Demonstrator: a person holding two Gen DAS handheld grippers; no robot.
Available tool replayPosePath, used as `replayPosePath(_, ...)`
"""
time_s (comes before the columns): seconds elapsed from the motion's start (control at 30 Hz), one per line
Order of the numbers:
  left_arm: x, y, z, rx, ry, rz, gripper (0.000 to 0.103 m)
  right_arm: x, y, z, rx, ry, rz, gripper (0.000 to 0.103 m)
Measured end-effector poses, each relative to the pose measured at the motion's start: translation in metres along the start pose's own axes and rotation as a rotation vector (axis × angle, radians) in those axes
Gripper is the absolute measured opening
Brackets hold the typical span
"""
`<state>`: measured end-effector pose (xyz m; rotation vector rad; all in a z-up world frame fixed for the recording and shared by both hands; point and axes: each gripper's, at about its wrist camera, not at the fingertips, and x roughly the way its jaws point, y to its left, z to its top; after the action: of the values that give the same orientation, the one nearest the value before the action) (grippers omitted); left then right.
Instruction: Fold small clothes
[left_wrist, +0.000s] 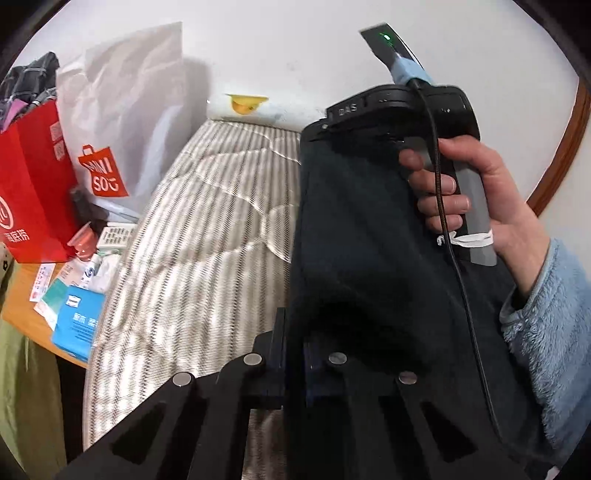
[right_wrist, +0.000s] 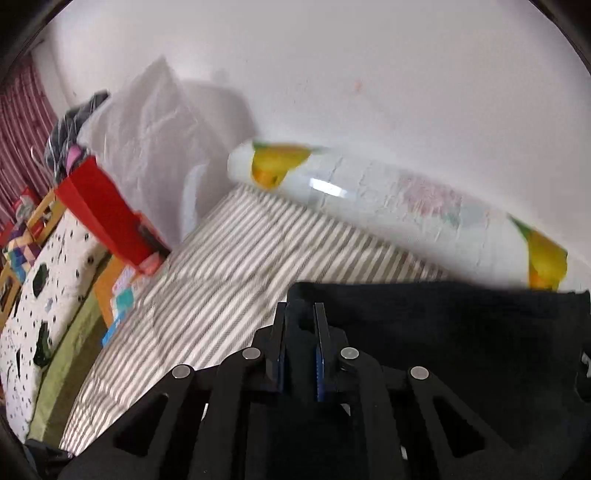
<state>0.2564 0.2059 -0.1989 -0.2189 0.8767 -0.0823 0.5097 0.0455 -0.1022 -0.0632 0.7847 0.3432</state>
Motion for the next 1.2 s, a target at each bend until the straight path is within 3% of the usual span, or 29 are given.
replayPosePath(0.13,0.004,0.011,0.0,-0.051,0.025,-0.034,0.007,0.012,-0.012,0.008,0.045,-0.027,0.034,0.009)
replayPosePath(0.27,0.005,0.006,-0.001,-0.034,0.025,-0.015,0.009,0.032,-0.016,0.004,0.055,0.001,0.01,0.009)
replayPosePath(0.37,0.004,0.004,-0.001,-0.028,0.029,-0.005,0.011,0.021,-0.021,0.003,0.081,-0.012,0.017,0.024)
replayPosePath(0.43,0.002,0.002,-0.001,-0.024,0.039,0.001,0.02,-0.001,-0.026,-0.002,0.091,-0.033,0.004,0.037)
replayPosePath(0.53,-0.007,-0.002,-0.003,-0.017,0.042,0.024,0.038,-0.047,-0.038,-0.019,0.075,-0.06,-0.052,0.043)
replayPosePath(0.6,-0.015,-0.005,-0.007,-0.012,0.028,0.03,0.049,-0.082,-0.053,-0.042,0.073,-0.07,-0.142,0.046)
replayPosePath(0.77,-0.036,-0.013,-0.017,-0.01,-0.001,0.03,0.05,-0.174,-0.112,-0.133,0.12,-0.046,-0.364,0.053)
replayPosePath(0.9,-0.046,-0.022,-0.026,-0.015,0.0,0.028,0.05,-0.242,-0.174,-0.225,0.252,0.002,-0.52,0.059)
replayPosePath(1.07,-0.053,-0.034,-0.035,-0.026,0.017,0.021,0.05,-0.264,-0.21,-0.302,0.413,0.057,-0.516,0.061)
replayPosePath(1.2,-0.061,-0.039,-0.043,-0.037,0.041,0.034,0.05,-0.257,-0.221,-0.319,0.488,-0.003,-0.484,0.061)
